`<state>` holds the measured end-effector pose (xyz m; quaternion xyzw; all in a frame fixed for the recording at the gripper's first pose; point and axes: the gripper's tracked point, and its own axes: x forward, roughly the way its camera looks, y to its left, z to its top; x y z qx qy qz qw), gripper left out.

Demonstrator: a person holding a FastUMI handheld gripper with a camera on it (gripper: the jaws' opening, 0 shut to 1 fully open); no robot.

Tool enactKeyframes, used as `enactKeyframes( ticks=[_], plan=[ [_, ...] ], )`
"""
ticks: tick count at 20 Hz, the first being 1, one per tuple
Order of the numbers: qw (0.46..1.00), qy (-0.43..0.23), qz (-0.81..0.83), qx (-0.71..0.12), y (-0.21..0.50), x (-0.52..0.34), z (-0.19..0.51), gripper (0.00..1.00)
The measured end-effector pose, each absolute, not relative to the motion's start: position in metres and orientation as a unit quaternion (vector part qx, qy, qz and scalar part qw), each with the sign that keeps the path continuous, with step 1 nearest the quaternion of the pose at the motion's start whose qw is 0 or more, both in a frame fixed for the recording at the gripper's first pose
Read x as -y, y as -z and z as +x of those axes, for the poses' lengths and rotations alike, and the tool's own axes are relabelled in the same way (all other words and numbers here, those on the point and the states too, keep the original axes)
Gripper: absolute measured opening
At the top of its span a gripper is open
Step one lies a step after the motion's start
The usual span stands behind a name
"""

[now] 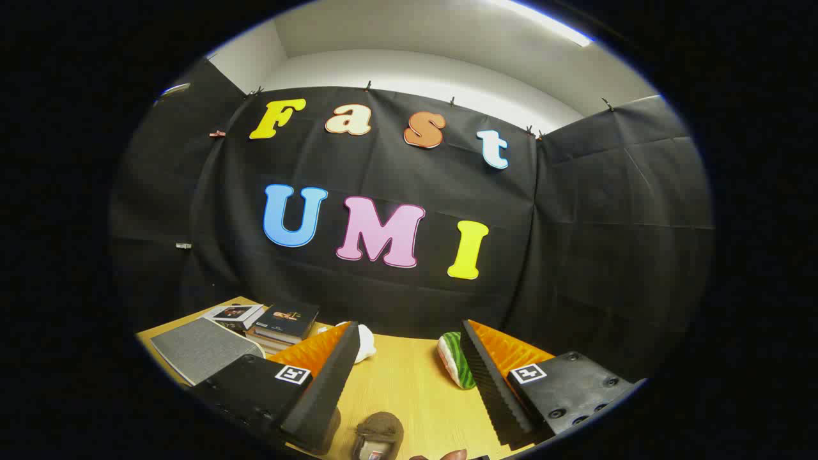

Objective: Open the storage box then place both shoes into the box .Put the left shoe in first, then the right shoe, with the right side of both shoes facing outward in a uniform manner.

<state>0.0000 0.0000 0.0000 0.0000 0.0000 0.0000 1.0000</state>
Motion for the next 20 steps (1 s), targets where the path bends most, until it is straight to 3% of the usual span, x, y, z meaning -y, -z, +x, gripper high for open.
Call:
enactKeyframes(
  ticks=[20],
  plan=[
    [0.999, -0.007, 0.013, -0.031, 0.019, -0.008, 0.001, 0.97]
  ],
)
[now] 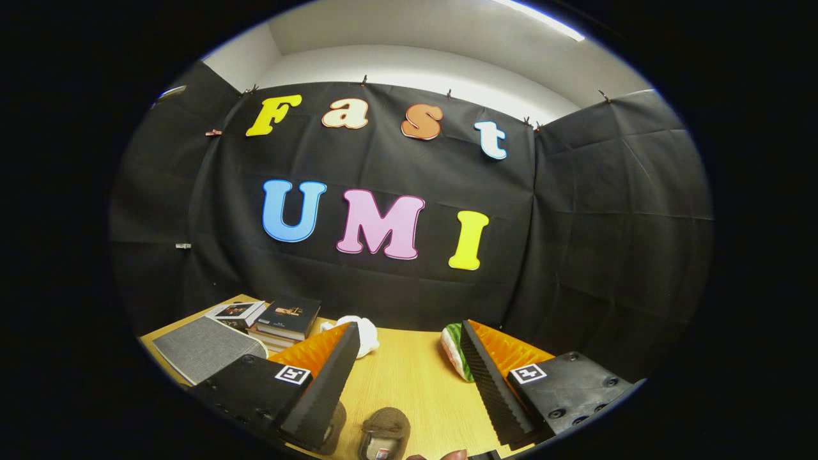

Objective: Open the storage box then place both shoes into the box .Put the left shoe in first, then the right shoe, with the right side of both shoes facing outward in a uniform manner.

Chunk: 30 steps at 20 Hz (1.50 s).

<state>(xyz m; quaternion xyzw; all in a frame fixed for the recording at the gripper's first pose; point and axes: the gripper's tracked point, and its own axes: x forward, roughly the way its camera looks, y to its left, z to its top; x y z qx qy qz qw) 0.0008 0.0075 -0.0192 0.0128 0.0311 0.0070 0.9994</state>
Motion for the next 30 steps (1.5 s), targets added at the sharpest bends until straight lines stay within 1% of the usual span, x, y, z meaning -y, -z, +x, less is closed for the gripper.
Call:
enactKeyframes(
  ticks=[4, 9, 12, 18, 23, 30],
  plan=[
    [0.996, -0.040, 0.024, -0.074, 0.042, -0.025, 0.001, 0.97],
    [0.983, -0.094, 0.034, -0.156, 0.089, -0.059, -0.005, 0.97],
    [0.972, -0.114, 0.043, -0.200, 0.119, -0.076, -0.011, 0.97],
    [0.956, -0.132, 0.017, -0.263, 0.186, -0.095, -0.015, 0.98],
    [0.940, -0.133, 0.024, -0.312, 0.235, -0.105, -0.018, 0.98],
    [0.925, -0.125, 0.034, -0.356, 0.279, -0.103, -0.024, 0.98]
  ],
)
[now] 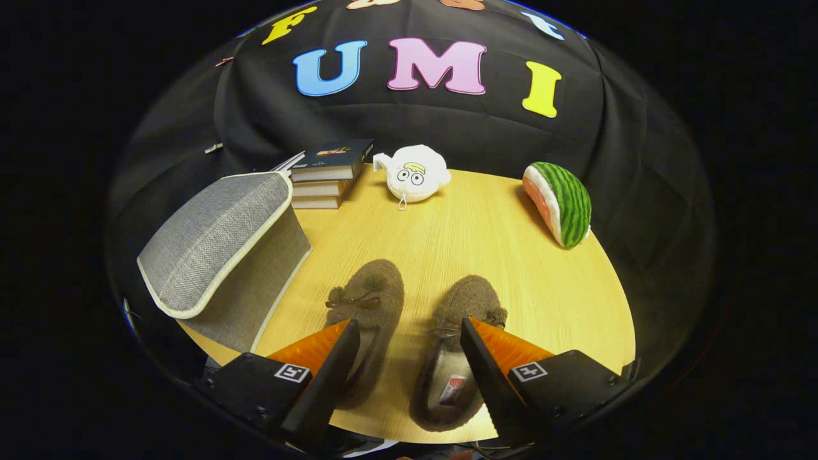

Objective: Open the storage box then place both shoes into the box .Put the left shoe in first, then the right shoe, with the right side of both shoes facing outward in a uniform manner.

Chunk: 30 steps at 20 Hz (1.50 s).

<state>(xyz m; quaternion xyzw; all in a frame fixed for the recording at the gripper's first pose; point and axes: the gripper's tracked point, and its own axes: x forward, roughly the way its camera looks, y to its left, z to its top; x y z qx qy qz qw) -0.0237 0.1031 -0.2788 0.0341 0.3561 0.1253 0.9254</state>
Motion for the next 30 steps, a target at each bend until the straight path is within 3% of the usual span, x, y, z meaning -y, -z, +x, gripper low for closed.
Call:
enactKeyframes(
  ticks=[11, 14, 16, 18, 20, 27, 30],
  plan=[
    [0.908, -0.139, 0.029, -0.395, 0.317, -0.121, -0.022, 0.96],
    [0.906, -0.143, 0.043, -0.396, 0.307, -0.120, -0.027, 0.93],
    [0.897, -0.185, 0.120, -0.382, 0.273, -0.141, -0.033, 0.87],
    [0.840, -0.299, 0.261, -0.370, 0.217, -0.196, -0.043, 0.88],
    [0.756, -0.367, 0.380, -0.387, 0.192, -0.236, -0.039, 0.87],
    [0.597, -0.387, 0.525, -0.466, 0.211, -0.303, -0.016, 0.88],
    [0.576, -0.387, 0.528, -0.489, 0.223, -0.325, -0.023, 0.87]
  ],
)
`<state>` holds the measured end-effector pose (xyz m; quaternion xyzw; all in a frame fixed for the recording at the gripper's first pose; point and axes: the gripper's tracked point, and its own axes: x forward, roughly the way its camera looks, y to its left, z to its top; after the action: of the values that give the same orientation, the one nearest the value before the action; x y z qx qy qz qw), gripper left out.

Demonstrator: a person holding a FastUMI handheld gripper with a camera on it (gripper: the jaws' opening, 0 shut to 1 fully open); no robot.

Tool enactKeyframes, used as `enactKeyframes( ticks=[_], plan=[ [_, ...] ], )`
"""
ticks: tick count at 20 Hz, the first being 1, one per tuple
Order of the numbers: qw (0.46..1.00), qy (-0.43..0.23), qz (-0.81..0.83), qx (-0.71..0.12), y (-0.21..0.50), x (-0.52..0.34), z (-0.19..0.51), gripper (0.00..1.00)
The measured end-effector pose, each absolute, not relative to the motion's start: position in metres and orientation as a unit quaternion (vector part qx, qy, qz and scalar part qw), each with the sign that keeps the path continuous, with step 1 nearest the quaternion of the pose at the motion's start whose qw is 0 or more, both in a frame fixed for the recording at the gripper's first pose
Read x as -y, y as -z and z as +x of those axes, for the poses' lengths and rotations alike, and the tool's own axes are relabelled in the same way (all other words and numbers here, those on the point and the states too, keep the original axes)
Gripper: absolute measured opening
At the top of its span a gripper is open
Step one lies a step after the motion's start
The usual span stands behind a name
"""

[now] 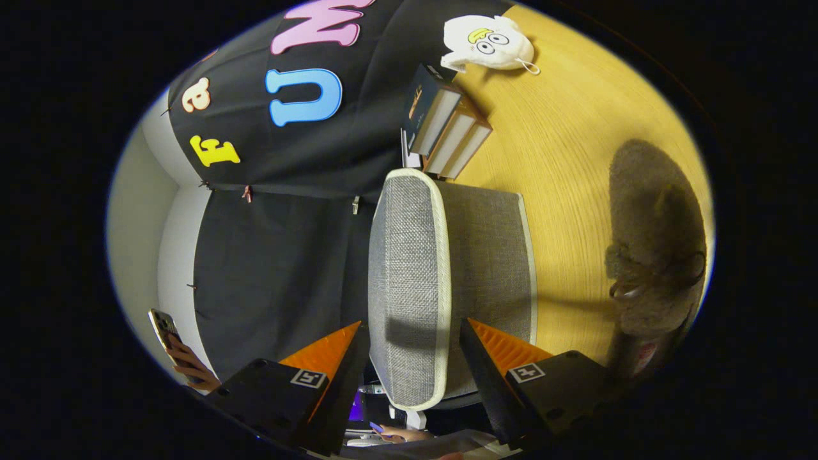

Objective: Open the storage box then place both shoes into the box .Put the left shoe in first, then the right shoe, with the right side of both shoes facing outward in a uniform manner.

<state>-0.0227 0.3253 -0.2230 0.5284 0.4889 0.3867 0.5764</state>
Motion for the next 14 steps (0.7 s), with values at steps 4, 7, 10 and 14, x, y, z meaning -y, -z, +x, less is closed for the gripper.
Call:
enactKeyframes(
  ticks=[4, 7, 10, 14],
  plan=[
    [0.544, -0.385, 0.550, -0.503, 0.216, -0.333, -0.026, 0.61],
    [0.571, -0.387, 0.553, -0.468, 0.200, -0.311, -0.018, 0.21],
    [0.602, -0.402, 0.525, -0.448, 0.173, -0.311, -0.018, 0.05],
    [0.642, -0.414, 0.502, -0.405, 0.116, -0.321, -0.009, 0.05]
  ],
)
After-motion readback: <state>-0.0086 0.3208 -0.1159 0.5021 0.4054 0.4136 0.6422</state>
